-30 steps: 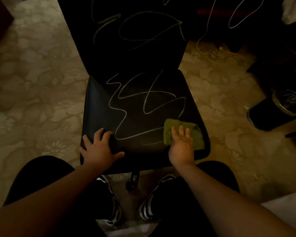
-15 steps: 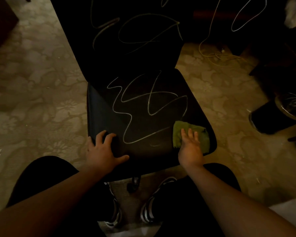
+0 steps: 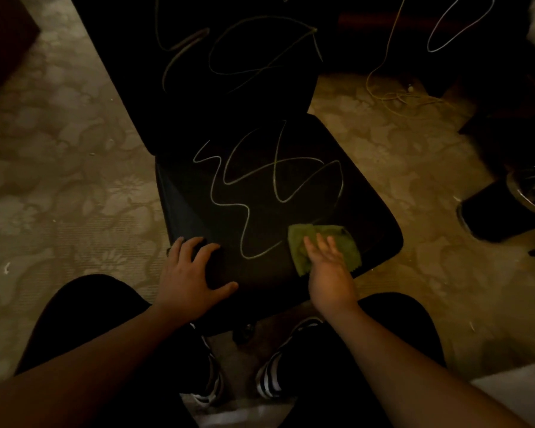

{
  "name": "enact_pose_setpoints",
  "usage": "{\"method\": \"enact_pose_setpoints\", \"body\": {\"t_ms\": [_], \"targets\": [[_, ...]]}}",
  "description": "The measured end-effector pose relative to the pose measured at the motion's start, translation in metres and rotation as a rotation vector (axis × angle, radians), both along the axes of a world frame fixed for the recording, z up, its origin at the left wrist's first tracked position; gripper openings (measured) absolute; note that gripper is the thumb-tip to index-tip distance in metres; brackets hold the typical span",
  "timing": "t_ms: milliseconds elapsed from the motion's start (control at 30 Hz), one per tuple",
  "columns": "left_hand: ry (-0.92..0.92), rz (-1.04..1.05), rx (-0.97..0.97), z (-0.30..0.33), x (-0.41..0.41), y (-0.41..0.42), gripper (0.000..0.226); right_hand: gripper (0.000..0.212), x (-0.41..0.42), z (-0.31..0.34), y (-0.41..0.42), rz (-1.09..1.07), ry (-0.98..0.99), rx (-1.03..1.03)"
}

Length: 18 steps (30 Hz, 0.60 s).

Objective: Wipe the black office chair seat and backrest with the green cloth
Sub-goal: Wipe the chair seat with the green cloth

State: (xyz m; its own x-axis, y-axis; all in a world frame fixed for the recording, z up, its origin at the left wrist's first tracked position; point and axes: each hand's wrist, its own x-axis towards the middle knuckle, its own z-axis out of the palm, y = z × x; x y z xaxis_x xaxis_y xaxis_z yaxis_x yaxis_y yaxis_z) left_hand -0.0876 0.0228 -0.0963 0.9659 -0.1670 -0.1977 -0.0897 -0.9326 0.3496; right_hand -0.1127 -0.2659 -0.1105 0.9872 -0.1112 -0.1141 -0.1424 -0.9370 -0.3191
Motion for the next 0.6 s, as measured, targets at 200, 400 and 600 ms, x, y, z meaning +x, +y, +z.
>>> {"method": "enact_pose_setpoints", "body": {"t_ms": [200, 400, 600], "targets": [[-0.009, 0.016, -0.024, -0.004, -0.01, -0.009, 0.097, 0.08, -0.004, 0.004, 0.028, -0.032, 0.006, -0.012], [-0.016, 0.033, -0.029, -0.011, -0.016, -0.016, 0.102, 0.073, -0.02, 0.01, 0.071, 0.461, 0.036, 0.012], [-0.061, -0.003, -0.054, -0.018, -0.021, -0.014, 0.098, 0.077, 0.008, 0.005, 0.005, 0.042, -0.043, -0.018]]}}
